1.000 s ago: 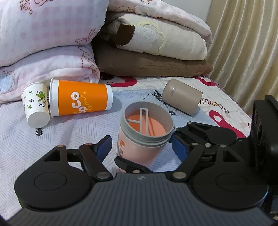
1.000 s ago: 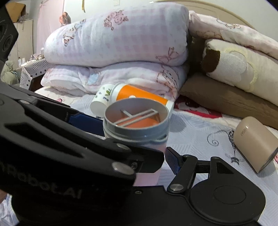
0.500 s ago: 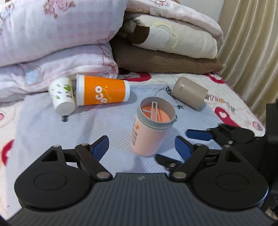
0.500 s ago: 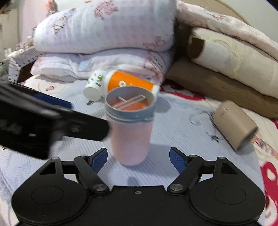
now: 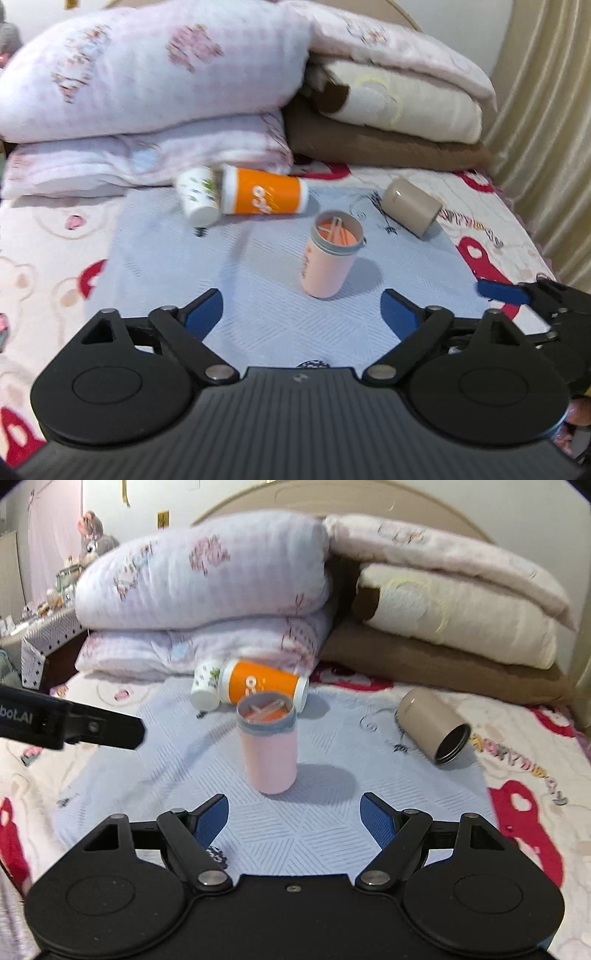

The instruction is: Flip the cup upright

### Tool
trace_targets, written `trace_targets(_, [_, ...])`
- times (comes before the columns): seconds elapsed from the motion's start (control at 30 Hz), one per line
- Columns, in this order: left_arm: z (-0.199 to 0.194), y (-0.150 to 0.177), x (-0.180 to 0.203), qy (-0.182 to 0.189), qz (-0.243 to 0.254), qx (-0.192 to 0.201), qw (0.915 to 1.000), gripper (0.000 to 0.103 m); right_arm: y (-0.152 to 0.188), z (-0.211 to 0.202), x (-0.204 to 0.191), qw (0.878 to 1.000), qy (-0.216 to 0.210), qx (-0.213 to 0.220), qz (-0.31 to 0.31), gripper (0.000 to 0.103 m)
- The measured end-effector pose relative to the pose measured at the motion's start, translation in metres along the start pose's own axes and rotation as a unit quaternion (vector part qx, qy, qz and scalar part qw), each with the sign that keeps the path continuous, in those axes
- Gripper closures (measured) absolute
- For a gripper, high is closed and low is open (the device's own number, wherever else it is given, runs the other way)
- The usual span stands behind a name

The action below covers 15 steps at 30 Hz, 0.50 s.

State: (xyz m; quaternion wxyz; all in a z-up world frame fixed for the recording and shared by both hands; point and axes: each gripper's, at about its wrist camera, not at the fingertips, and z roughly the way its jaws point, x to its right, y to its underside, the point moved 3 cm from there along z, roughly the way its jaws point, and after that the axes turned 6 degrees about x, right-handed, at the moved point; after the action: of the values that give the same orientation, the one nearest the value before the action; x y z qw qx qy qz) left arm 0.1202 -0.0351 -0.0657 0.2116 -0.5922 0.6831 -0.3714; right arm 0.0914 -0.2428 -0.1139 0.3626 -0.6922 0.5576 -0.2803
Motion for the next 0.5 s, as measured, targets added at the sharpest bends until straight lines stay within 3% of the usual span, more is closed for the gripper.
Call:
trace_targets(0.2, [-0.039,-0.003,-0.004,-0.057,0.004,-0.004,0.9983,0.005,-0.024,-0.056,-0.001,0.999,0.009,0.045,0.000,0.020])
trace_targets(0.5, [-0.086,0.001,0.011,-0.059,-0.009,0.001,0.9982,0.000,-0.037,-0.104,-0.011,0.998,0.023,0.065,0.003,0.020])
